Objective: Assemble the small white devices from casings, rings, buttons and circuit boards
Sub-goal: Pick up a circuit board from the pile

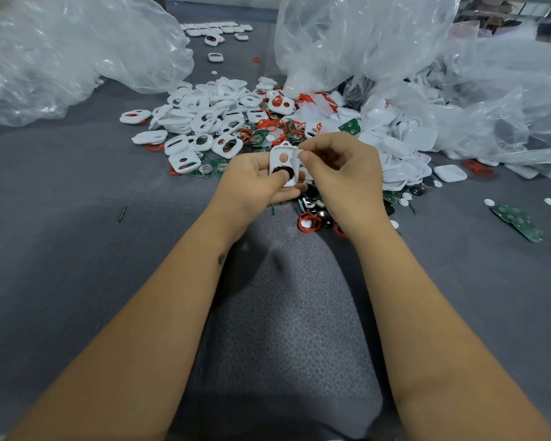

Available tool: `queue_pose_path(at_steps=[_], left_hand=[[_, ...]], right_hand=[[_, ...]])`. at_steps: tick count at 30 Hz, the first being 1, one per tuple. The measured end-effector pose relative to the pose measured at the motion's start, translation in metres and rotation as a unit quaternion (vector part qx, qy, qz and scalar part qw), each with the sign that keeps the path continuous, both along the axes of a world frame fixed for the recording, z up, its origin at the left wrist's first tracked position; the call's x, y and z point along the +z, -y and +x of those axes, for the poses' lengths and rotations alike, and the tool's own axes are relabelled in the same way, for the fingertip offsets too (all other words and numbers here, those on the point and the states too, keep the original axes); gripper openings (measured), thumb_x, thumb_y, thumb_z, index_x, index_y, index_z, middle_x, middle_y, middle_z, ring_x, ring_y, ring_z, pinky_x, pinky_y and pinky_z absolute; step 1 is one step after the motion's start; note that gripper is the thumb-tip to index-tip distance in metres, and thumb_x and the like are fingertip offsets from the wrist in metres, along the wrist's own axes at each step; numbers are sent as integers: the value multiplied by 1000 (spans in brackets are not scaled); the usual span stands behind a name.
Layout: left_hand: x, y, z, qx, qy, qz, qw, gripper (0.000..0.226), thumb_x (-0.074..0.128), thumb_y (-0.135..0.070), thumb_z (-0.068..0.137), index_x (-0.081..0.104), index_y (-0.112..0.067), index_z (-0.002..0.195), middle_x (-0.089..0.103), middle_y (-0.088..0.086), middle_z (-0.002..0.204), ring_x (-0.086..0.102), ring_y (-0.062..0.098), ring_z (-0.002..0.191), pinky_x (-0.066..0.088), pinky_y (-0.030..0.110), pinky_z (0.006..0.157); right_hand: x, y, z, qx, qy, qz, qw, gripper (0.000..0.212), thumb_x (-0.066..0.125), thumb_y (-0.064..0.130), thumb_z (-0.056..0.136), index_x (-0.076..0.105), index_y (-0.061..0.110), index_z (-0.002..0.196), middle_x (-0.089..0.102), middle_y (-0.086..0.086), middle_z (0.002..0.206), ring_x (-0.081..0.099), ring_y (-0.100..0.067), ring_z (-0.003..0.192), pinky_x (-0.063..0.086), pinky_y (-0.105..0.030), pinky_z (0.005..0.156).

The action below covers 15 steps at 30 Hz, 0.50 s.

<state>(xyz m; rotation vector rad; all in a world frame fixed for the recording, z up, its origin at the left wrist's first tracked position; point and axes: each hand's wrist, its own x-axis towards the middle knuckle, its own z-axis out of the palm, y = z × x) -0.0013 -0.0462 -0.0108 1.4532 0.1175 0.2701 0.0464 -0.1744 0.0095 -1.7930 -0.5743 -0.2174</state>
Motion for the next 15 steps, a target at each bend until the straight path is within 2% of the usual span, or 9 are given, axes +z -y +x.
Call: queue_pose_path(at_steps=[4,8,11,15], left_hand=[[-2,0,0,-2,8,15,1000,27,50,7,94,69,-13,99,75,5,86,73,18,86,57,20,72],[-2,2,1,2,8,40,999,26,50,6,94,69,-9,102,73,12,92,73,20,88,58,24,76],[-2,2,1,-2,4,40,999,26,50,6,93,69,-9,102,74,11,91,73,20,87,58,23,74],[-2,2,0,-11,1,41,999,29,49,7,93,69,-12,104,76,8,92,73,17,87,58,22,73]], right_hand=[[-1,-2,1,9,35,-54,998,8,70,10,84,74,17,86,57,0,96,55,-6,87,39,-11,74],[-2,-2,2,17,38,-67,997,8,69,8,85,74,13,87,50,7,91,51,-3,85,35,-7,73],[-3,-3,2,13,43,-71,996,8,68,9,85,73,15,86,47,13,87,48,4,82,36,-6,71],[-6,-5,4,3,54,-84,995,8,68,10,86,71,18,86,47,13,87,47,4,82,34,-5,70]])
